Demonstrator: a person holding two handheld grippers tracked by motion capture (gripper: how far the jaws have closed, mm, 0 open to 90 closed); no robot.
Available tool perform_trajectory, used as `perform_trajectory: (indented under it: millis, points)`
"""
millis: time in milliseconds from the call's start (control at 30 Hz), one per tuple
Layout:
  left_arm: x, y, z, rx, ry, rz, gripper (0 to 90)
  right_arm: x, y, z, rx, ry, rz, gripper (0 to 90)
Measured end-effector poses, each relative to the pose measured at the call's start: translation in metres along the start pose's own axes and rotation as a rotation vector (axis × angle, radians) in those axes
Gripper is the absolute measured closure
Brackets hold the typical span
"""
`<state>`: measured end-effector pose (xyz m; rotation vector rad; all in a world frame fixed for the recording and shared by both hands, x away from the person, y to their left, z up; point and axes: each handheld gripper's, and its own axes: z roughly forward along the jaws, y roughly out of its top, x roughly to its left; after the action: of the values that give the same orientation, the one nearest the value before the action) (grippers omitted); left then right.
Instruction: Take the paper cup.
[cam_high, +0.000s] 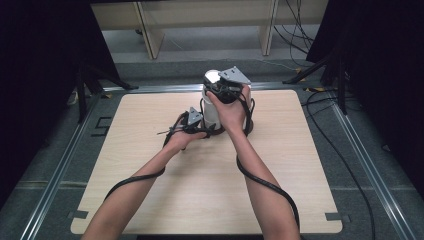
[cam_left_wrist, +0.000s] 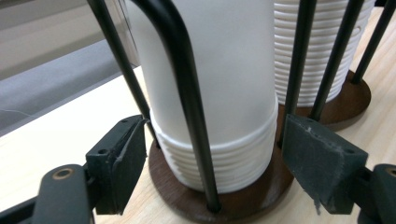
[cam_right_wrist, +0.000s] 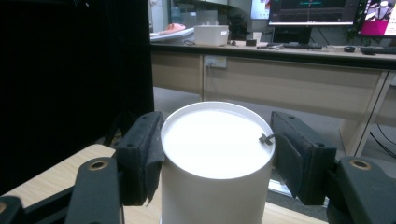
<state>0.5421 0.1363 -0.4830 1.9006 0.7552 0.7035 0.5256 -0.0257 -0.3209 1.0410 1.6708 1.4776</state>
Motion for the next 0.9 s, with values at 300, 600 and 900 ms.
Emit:
perform_trajectory:
  millis: [300,600,900]
  points:
    - [-0.005,-0.003,-0.021,-0.008,-0.006,-0.011,20.4,0.002,0.005,-0.015,-0.015,0.022,-0.001,37.2]
    - [-0.006,-0.004,-0.059,-0.042,-0.01,-0.071,16.0,-0.001,0.001,-0.033,-0.023,0.054,0.012,37.2]
    - [-0.009,-0.012,-0.097,-0.102,-0.015,-0.049,15.5,-0.002,-0.008,-0.058,-0.04,0.12,0.015,37.2]
